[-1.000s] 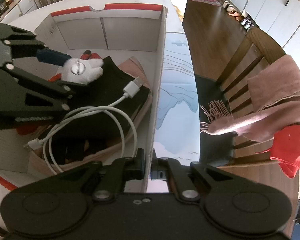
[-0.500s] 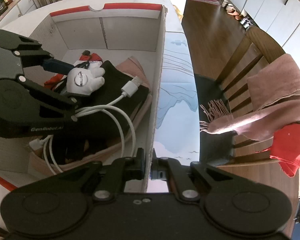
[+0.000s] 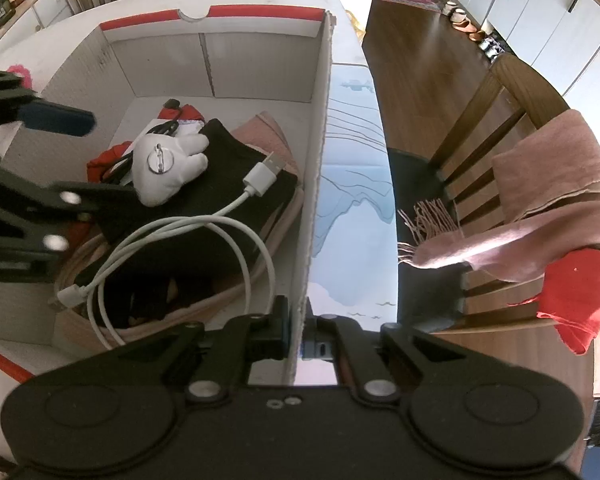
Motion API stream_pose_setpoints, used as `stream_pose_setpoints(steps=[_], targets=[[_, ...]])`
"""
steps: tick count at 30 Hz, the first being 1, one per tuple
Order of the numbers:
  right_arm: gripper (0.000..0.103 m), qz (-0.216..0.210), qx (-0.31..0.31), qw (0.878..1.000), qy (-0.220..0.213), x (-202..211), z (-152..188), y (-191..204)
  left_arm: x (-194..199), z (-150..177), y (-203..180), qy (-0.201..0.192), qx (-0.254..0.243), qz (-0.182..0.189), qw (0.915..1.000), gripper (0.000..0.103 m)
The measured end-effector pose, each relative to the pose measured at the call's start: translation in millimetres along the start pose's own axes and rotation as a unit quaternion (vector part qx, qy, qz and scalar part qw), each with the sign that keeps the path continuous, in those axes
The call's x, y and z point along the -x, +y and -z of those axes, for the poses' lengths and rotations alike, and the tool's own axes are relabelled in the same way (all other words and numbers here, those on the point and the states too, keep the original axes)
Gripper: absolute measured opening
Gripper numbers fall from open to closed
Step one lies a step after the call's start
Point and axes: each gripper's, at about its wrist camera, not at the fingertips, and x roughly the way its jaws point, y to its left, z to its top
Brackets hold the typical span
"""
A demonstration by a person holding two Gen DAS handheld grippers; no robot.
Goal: Organize objects
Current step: 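Open the left gripper to drop the plush tooth onto the glove, then move the left gripper back over the brown beaded bracelet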
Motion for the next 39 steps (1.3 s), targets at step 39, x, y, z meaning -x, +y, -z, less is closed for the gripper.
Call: stream_pose_setpoints(steps=[39], targets=[[0.005, 0.019, -0.002, 1.000, 0.018, -2, -4, 7, 99, 208, 184, 0.009, 0.258, -0.159, 0.9530, 0.101]])
